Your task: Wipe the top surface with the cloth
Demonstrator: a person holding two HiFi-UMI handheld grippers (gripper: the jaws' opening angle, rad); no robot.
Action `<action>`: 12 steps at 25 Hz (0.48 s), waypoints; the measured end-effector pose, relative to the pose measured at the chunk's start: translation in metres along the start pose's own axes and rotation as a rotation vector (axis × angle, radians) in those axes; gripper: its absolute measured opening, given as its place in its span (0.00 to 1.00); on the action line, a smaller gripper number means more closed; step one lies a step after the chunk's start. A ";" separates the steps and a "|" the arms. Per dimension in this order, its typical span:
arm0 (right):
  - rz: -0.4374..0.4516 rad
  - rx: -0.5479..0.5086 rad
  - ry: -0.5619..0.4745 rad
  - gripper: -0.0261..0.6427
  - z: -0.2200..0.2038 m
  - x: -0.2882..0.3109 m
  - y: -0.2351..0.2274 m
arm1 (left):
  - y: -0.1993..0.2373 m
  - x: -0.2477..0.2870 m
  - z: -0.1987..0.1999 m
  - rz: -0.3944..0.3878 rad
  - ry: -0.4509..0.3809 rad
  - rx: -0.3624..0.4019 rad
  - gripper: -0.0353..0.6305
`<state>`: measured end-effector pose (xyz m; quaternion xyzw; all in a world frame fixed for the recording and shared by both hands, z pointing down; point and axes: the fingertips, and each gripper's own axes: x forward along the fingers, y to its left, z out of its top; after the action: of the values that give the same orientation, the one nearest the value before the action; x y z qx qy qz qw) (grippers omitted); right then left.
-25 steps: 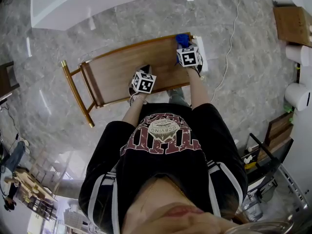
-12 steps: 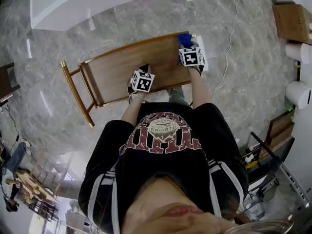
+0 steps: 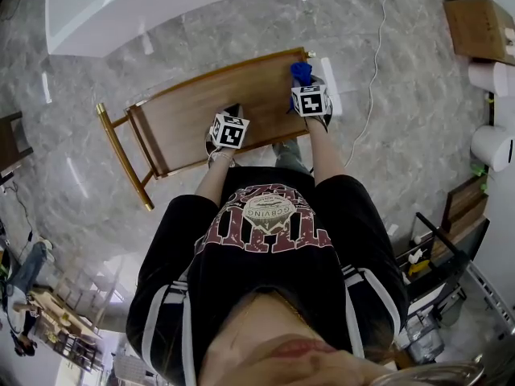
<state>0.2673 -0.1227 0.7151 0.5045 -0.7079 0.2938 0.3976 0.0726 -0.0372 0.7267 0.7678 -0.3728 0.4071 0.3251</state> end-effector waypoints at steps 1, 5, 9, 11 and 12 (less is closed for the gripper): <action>-0.001 0.006 -0.001 0.12 -0.002 -0.002 0.001 | 0.000 0.000 0.000 0.001 0.001 0.006 0.12; 0.004 -0.005 -0.010 0.12 -0.005 -0.007 0.003 | 0.001 0.000 -0.001 0.004 0.006 0.019 0.12; 0.006 -0.009 -0.013 0.12 -0.012 -0.005 0.002 | 0.000 0.001 -0.001 0.000 0.011 0.018 0.12; 0.002 0.003 -0.004 0.12 -0.016 -0.006 0.002 | 0.000 0.002 -0.001 -0.001 0.010 0.017 0.12; 0.000 0.007 -0.002 0.12 -0.016 -0.007 0.002 | -0.001 0.002 -0.001 0.000 0.010 0.018 0.12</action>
<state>0.2707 -0.1054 0.7176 0.5063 -0.7072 0.2957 0.3951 0.0733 -0.0364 0.7288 0.7687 -0.3674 0.4144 0.3200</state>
